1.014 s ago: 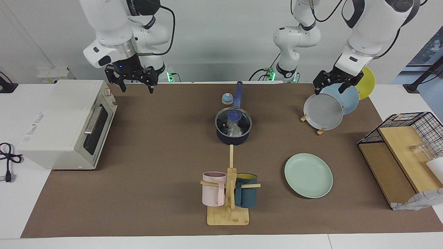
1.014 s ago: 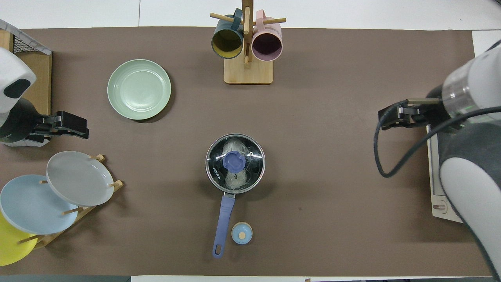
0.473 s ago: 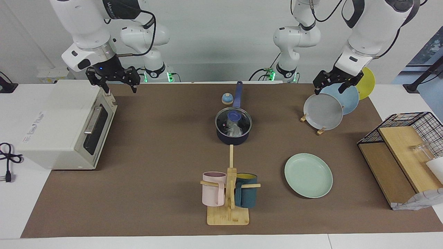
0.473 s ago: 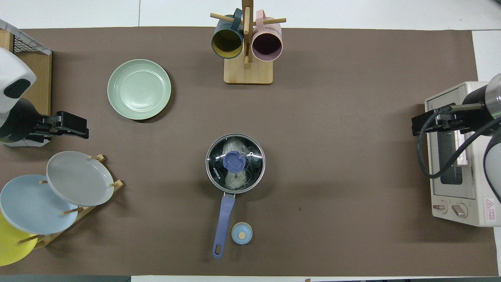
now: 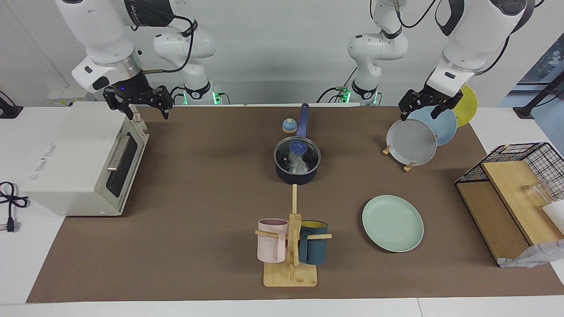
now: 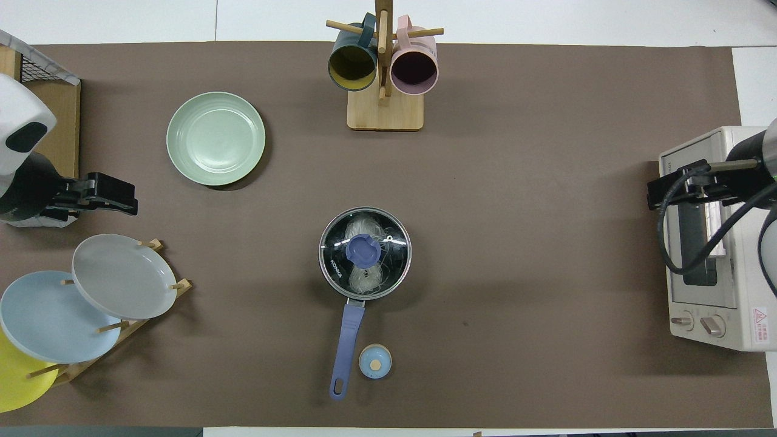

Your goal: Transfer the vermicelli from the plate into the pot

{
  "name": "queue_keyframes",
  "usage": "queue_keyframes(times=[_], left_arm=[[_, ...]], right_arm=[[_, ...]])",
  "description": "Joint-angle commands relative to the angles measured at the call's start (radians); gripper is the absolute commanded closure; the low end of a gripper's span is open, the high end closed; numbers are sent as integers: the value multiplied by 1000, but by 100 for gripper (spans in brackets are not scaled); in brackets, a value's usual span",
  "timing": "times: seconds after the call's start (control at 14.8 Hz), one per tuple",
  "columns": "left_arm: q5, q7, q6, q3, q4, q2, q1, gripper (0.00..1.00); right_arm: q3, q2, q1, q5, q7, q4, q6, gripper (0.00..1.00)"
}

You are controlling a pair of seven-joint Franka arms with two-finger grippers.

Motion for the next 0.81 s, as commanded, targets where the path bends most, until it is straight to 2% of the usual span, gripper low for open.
queue_keyframes(times=[0.0, 0.41, 0.74], left_arm=[[12, 10, 0, -6, -1, -2, 9, 0], [12, 10, 0, -6, -1, -2, 9, 0], [12, 10, 0, -6, -1, -2, 9, 0]], right_arm=[[19, 2, -55, -7, -26, -1, 10, 0], [71, 3, -113, -6, -26, -3, -1, 0], [53, 2, -112, -6, -55, 11, -31, 0]])
